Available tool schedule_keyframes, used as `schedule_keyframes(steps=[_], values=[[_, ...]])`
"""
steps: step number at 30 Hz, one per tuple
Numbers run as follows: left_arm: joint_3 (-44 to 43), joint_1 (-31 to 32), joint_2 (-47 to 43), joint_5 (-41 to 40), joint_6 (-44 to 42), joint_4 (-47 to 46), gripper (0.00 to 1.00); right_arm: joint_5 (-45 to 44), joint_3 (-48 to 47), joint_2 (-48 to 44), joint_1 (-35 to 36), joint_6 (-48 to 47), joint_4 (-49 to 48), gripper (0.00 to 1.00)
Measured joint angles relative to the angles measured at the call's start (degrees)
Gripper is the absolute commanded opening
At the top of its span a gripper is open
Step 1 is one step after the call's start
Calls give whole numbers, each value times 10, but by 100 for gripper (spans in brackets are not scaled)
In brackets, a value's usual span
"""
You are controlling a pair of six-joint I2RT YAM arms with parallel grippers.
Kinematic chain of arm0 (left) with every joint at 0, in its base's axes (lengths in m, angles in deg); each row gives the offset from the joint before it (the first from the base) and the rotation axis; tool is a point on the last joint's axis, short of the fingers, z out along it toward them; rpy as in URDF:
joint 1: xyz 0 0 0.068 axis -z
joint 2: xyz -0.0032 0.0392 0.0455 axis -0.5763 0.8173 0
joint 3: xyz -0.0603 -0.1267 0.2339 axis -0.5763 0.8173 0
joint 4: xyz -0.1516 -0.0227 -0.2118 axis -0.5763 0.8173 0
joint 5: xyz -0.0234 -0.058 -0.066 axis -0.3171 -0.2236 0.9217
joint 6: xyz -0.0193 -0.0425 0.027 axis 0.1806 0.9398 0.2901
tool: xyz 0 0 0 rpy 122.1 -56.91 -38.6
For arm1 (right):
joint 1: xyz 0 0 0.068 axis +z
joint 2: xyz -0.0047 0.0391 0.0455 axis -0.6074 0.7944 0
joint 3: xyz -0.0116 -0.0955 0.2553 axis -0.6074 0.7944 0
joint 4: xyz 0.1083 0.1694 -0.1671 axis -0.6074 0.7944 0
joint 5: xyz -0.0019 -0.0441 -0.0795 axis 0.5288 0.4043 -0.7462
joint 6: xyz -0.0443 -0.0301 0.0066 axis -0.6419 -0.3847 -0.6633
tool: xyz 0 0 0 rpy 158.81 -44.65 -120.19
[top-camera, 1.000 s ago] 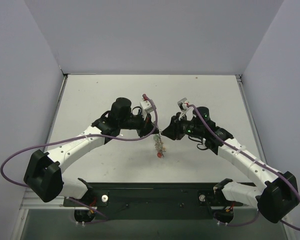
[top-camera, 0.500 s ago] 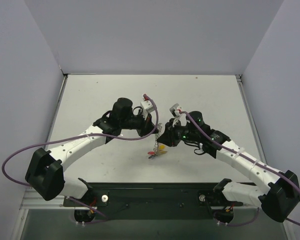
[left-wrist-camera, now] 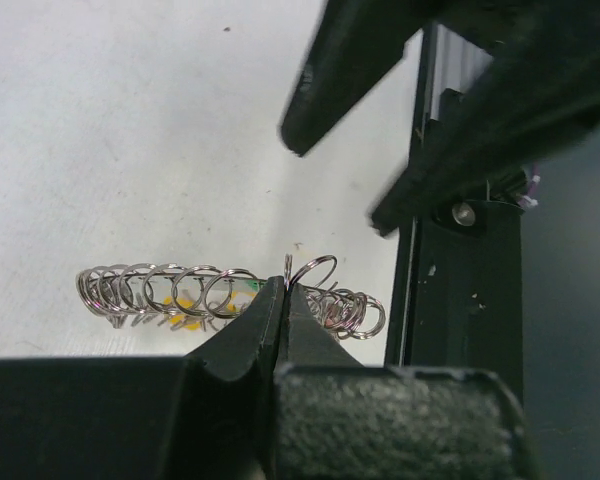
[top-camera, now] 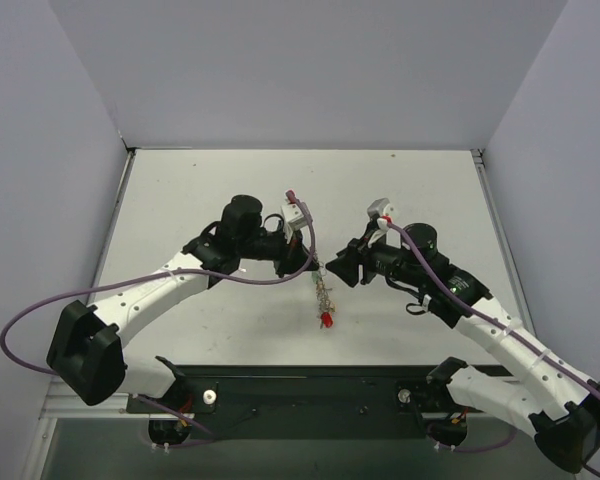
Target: Put the keys on the keyring
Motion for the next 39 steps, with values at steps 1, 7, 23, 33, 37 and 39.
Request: schedule_keyframes(steps=[1, 7, 23, 33, 37, 39], values=[[1, 0, -4, 12, -5, -2, 0, 4, -2, 1, -7, -1, 0, 37], [21, 0, -35, 80, -17, -43, 0, 37, -3, 12, -38, -2, 3, 37], [25, 1, -46, 113, -2, -67, 0, 97, -3, 19, -28, -6, 7, 39], [25, 3, -46, 111, 0, -59, 0, 94, -3, 5, -29, -20, 30, 48], [25, 3, -46, 114, 4, -56, 0, 97, -4, 5, -29, -26, 34, 49], [25, 3, -46, 116, 4, -56, 0, 99, -4, 5, -29, -26, 35, 50]])
